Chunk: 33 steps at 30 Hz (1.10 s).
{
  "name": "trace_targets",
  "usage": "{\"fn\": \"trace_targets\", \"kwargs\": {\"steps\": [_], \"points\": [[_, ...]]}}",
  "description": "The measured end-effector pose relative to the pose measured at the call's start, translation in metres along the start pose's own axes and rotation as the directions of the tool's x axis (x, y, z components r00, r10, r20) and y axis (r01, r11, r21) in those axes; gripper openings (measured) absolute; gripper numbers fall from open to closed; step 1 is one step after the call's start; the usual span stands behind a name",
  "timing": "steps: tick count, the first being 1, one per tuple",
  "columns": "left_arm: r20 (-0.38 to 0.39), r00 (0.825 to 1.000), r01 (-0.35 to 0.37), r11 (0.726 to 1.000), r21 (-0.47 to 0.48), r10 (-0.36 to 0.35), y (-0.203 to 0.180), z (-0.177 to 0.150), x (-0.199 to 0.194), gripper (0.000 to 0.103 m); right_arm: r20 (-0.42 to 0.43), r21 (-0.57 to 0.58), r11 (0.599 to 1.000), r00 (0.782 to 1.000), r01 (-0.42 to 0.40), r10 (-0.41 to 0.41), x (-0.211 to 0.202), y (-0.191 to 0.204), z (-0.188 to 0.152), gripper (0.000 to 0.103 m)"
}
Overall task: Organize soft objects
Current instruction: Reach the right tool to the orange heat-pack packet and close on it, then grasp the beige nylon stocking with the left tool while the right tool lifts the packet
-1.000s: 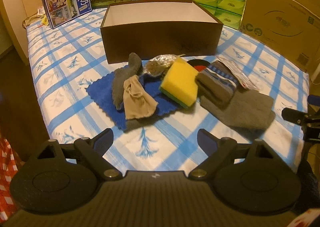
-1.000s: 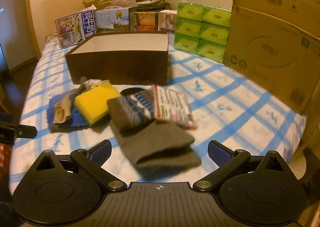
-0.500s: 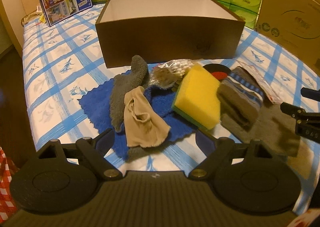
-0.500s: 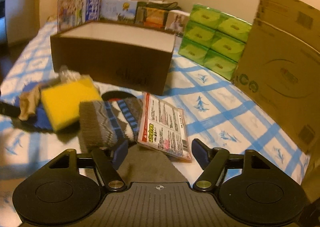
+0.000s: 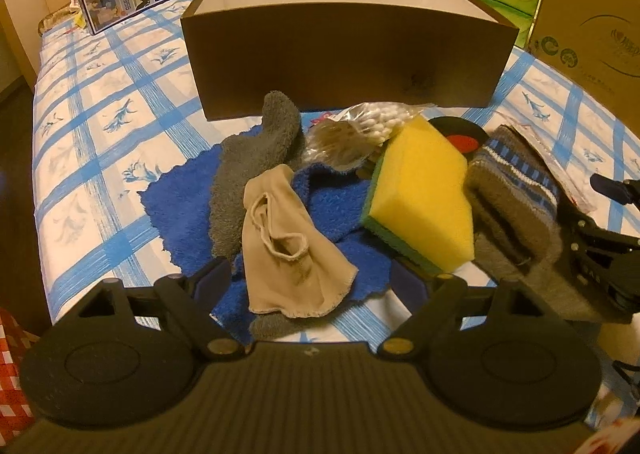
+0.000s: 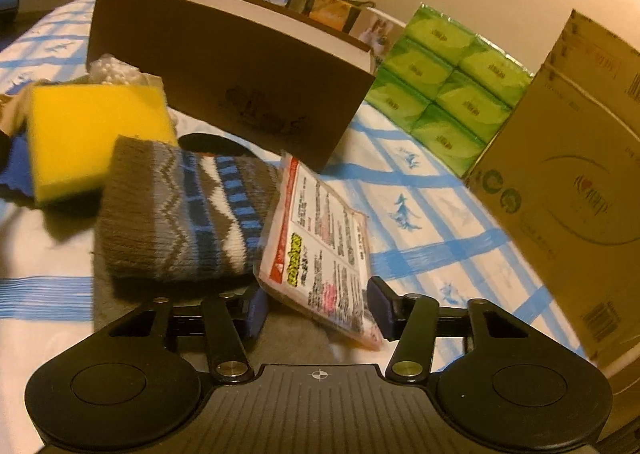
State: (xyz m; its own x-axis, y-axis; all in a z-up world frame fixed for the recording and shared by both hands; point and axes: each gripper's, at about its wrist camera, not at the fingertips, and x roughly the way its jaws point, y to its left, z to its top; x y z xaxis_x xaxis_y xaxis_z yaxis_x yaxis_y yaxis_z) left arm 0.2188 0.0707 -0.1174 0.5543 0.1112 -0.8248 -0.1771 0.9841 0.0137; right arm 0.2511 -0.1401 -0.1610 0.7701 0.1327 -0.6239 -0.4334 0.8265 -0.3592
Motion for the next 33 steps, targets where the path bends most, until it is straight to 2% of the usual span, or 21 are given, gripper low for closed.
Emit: {"fn": "trace_targets", "kwargs": {"steps": [3,5,6,7,10,14,17,22,25,28,30,32,33], "points": [[-0.005,1.0,-0.002,1.0,0.001,0.002,0.001,0.0,0.004,0.084,0.02,-0.019,1.0,1.0,0.022,-0.021,0.009,0.003,-0.002,0.045],[-0.007,1.0,-0.002,1.0,0.002,0.002,0.001,0.0,0.006,0.084,0.032,-0.022,0.999,0.999,0.026,-0.025,0.011,0.005,-0.003,0.037],[-0.007,1.0,-0.003,1.0,0.003,0.003,0.001,0.0,0.007,0.083,0.036,-0.017,1.0,0.999,0.019,-0.019,0.013,0.005,-0.003,0.022],[-0.007,1.0,-0.003,1.0,0.003,0.003,0.001,0.0,0.007,0.083,0.036,-0.014,1.0,0.999,0.021,-0.02,0.013,0.005,-0.003,0.013],[0.001,1.0,0.0,1.0,0.005,0.0,0.002,0.001,0.007,0.082,0.03,0.049,0.997,0.998,0.052,-0.053,0.011,-0.004,-0.002,0.01],[0.009,1.0,0.005,1.0,0.01,-0.005,0.002,0.002,0.007,0.077,0.066,0.211,0.977,0.997,0.021,-0.036,-0.006,-0.032,0.006,0.005],[0.011,1.0,0.007,1.0,0.007,-0.007,0.003,0.002,0.007,0.076,0.067,0.333,0.943,0.998,-0.014,-0.009,-0.019,-0.056,0.011,0.003],[0.016,1.0,0.01,1.0,-0.007,-0.01,0.005,0.005,0.009,0.073,0.042,0.462,0.886,0.999,-0.042,0.025,-0.039,-0.083,0.013,0.001],[0.005,1.0,0.009,1.0,-0.01,-0.009,0.006,0.006,0.014,0.064,0.031,0.501,0.864,0.999,-0.044,0.033,-0.047,-0.09,0.009,0.001],[-0.013,1.0,0.013,0.999,-0.034,-0.013,0.011,0.006,0.017,0.049,0.024,0.52,0.853,0.999,-0.047,0.041,-0.052,-0.093,0.007,0.001],[-0.015,1.0,0.016,0.998,-0.055,-0.017,0.014,0.005,0.016,0.026,0.02,0.526,0.849,0.999,-0.051,0.048,-0.053,-0.096,0.006,0.001],[-0.01,1.0,0.025,0.996,-0.084,-0.026,0.02,0.005,0.012,0.011,0.02,0.532,0.846,0.999,-0.048,0.045,-0.054,-0.099,0.007,0.001],[-0.005,1.0,0.028,0.995,-0.098,-0.029,0.023,0.006,0.009,0.009,0.022,0.533,0.845,0.999,-0.049,0.044,-0.056,-0.101,0.008,0.001]]}}
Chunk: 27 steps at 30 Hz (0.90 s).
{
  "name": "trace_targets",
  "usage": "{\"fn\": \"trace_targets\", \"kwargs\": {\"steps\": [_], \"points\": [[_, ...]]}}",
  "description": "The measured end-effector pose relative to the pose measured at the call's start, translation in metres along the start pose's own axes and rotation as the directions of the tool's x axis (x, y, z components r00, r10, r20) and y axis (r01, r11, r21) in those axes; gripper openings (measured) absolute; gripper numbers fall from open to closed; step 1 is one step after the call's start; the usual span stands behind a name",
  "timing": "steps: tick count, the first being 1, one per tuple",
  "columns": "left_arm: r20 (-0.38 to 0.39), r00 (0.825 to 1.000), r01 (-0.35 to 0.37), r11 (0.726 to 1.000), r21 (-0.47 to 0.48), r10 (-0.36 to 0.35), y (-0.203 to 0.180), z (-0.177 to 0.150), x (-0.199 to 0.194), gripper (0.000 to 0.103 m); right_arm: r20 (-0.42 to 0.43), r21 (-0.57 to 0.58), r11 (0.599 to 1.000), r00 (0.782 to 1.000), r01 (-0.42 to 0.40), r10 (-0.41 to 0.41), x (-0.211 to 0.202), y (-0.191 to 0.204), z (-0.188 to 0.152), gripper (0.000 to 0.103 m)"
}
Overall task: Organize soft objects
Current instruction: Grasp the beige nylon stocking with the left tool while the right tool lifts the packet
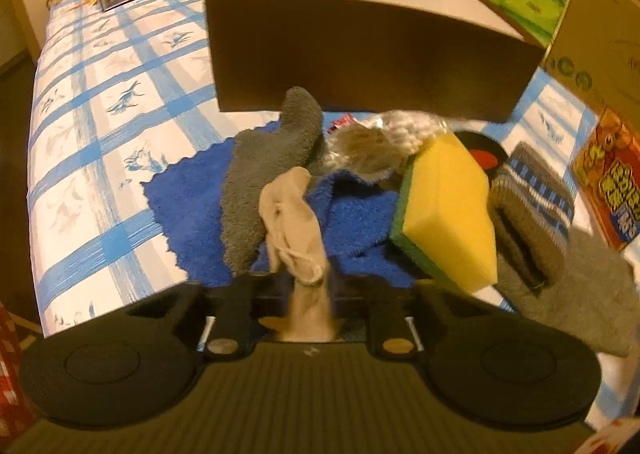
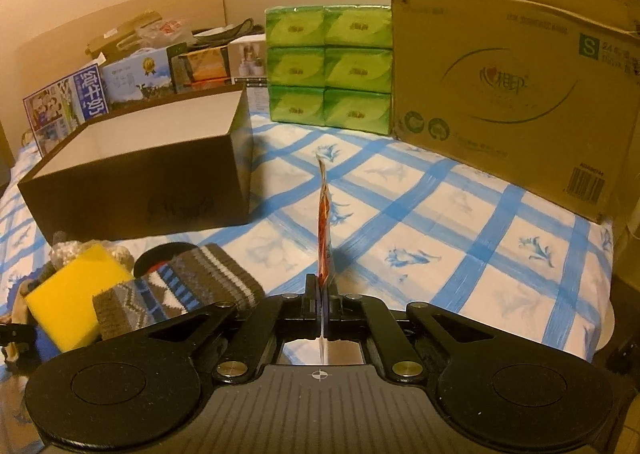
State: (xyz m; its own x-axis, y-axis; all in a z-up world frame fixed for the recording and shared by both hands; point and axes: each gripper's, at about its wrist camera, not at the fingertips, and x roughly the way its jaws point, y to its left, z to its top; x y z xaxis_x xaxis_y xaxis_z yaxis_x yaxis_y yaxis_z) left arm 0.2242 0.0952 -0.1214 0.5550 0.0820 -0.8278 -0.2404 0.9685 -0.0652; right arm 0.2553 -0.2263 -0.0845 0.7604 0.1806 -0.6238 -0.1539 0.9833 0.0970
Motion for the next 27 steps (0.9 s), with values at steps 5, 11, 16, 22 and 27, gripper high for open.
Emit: {"fn": "trace_targets", "kwargs": {"steps": [5,11,16,22,27], "points": [[0.049,0.999,0.015,1.0,-0.013,-0.014,0.007,0.007,-0.023,0.008,0.026,-0.004,1.0,1.0,-0.016,0.017,-0.012,-0.005,0.012,0.001],[0.107,0.993,0.038,0.999,0.018,-0.04,0.007,0.02,-0.055,0.007,0.05,-0.025,0.998,0.997,-0.059,0.06,-0.03,-0.008,0.035,0.0],[0.137,0.988,0.061,0.998,0.031,-0.065,0.006,0.032,-0.078,0.007,0.073,-0.047,0.993,0.991,-0.106,0.11,-0.046,-0.005,0.052,0.0],[0.163,0.982,0.09,0.994,0.059,-0.098,0.001,0.048,-0.094,0.007,0.093,-0.058,0.983,0.98,-0.173,0.178,-0.063,0.002,0.072,0.0],[0.186,0.975,0.107,0.991,0.077,-0.119,-0.006,0.07,-0.101,0.008,0.127,-0.108,0.97,0.965,-0.216,0.229,-0.074,0.019,0.092,0.0]]}}
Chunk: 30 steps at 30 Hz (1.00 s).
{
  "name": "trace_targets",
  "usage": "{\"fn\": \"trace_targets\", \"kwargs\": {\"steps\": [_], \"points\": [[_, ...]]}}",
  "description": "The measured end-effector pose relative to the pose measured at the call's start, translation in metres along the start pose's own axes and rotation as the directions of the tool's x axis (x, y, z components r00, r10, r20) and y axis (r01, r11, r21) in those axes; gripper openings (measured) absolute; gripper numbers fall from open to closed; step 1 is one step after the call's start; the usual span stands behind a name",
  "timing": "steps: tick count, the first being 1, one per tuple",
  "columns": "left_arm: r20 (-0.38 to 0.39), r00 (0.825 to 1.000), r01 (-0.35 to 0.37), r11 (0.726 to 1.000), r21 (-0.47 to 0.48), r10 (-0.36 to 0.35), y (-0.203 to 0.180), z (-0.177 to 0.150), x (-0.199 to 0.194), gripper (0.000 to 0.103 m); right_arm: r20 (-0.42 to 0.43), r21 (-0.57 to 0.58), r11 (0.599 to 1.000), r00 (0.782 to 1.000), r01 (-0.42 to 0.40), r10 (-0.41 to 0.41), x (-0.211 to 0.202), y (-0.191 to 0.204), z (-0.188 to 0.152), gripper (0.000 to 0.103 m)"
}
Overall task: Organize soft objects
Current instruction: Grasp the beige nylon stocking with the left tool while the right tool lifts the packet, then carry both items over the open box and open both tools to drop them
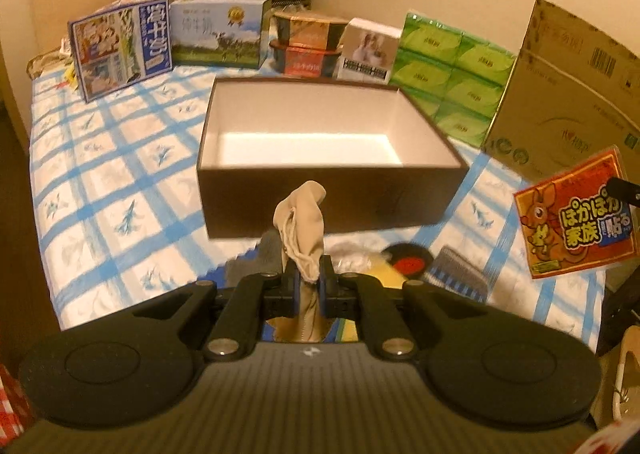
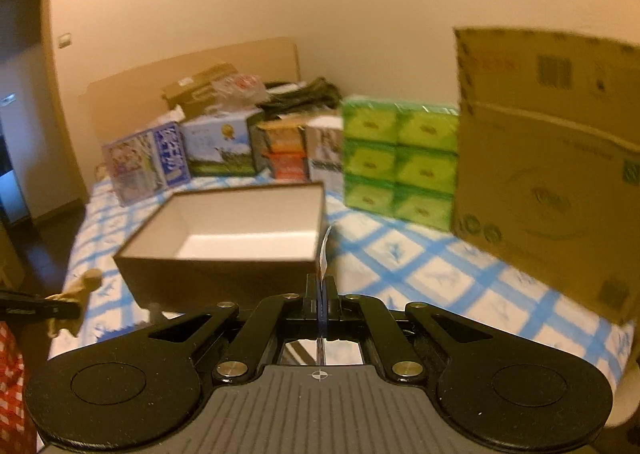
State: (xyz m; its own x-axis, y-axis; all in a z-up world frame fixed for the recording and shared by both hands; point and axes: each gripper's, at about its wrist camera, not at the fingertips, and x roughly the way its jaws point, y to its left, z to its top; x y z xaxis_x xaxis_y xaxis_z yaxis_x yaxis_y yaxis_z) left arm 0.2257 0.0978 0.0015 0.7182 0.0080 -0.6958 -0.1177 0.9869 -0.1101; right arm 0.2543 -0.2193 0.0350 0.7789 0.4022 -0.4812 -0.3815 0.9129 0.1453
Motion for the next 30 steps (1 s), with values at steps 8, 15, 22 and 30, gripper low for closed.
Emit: {"fn": "trace_targets", "kwargs": {"steps": [8,15,22,30], "points": [[0.031,0.999,0.019,1.0,0.018,-0.019,-0.007,0.051,0.017,0.008,0.087,-0.048,0.996,0.993,-0.075,0.079,0.023,0.028,0.047,0.0],[0.017,1.0,0.023,1.0,0.017,-0.024,-0.009,0.095,0.055,0.008,0.15,-0.035,0.992,0.981,-0.12,0.124,0.065,0.044,0.091,0.0],[-0.03,0.999,0.018,1.0,0.008,-0.018,-0.005,0.126,0.105,0.008,0.124,-0.024,0.992,0.984,-0.125,0.127,0.132,0.06,0.112,0.0],[-0.099,0.995,0.005,1.0,-0.009,-0.006,0.0,0.14,0.163,0.008,0.024,0.022,0.992,0.992,-0.125,0.124,0.205,0.067,0.103,0.0]]}}
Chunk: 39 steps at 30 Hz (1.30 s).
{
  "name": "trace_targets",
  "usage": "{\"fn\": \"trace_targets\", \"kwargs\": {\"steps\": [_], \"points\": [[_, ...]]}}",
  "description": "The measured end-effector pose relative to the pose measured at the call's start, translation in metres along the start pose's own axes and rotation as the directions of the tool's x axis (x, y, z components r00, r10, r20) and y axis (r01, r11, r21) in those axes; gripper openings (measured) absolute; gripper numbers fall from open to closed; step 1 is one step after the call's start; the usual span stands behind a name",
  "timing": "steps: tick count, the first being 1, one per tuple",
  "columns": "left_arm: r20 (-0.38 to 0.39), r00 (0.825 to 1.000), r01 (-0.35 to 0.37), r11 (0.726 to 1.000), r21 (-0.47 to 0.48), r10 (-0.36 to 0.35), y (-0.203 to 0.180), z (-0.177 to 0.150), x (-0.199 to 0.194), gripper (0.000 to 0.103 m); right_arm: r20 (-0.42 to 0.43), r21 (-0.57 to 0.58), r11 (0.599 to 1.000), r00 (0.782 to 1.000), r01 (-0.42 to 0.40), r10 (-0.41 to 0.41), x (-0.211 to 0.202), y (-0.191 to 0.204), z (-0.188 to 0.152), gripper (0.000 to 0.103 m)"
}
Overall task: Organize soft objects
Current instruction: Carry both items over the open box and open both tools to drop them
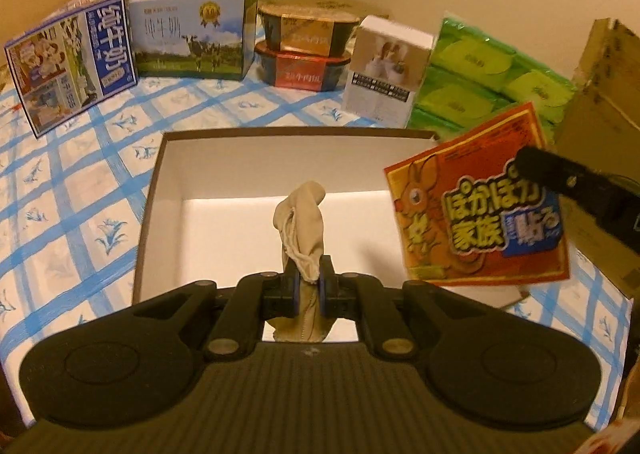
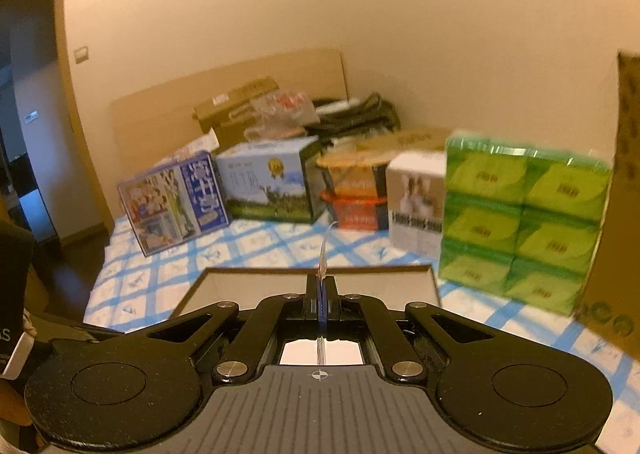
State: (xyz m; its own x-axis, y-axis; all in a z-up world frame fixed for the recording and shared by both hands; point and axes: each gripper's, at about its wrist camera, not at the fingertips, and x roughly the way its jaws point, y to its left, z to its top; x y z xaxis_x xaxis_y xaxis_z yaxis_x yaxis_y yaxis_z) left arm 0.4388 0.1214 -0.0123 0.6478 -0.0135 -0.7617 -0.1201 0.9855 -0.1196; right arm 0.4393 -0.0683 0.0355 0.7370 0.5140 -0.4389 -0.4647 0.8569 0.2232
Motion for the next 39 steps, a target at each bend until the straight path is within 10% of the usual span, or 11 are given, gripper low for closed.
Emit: {"fn": "trace_targets", "kwargs": {"steps": [9,14,22,26,39], "points": [[-0.036,0.999,-0.002,1.0,-0.024,0.002,0.003,0.007,0.034,0.008,-0.018,0.176,0.981,0.996,-0.081,0.086,0.047,-0.02,-0.005,0.001],[-0.061,0.998,-0.007,1.0,-0.025,0.006,0.006,0.003,0.046,0.008,-0.15,0.166,0.985,0.987,-0.038,0.063,0.076,-0.033,-0.016,0.054],[-0.068,0.997,-0.023,1.0,-0.016,0.022,0.007,0.006,0.051,0.013,-0.22,0.111,0.994,0.975,-0.007,0.031,0.069,-0.042,-0.036,0.056],[-0.028,0.998,-0.053,0.998,0.023,0.053,0.006,0.01,0.043,0.039,-0.222,0.096,0.995,0.975,-0.008,0.029,0.059,-0.042,-0.041,0.059],[-0.002,0.998,-0.058,0.998,0.04,0.058,0.019,-0.007,-0.019,0.04,-0.19,-0.04,0.999,0.981,0.029,-0.036,-0.008,-0.032,-0.049,0.062]]}}
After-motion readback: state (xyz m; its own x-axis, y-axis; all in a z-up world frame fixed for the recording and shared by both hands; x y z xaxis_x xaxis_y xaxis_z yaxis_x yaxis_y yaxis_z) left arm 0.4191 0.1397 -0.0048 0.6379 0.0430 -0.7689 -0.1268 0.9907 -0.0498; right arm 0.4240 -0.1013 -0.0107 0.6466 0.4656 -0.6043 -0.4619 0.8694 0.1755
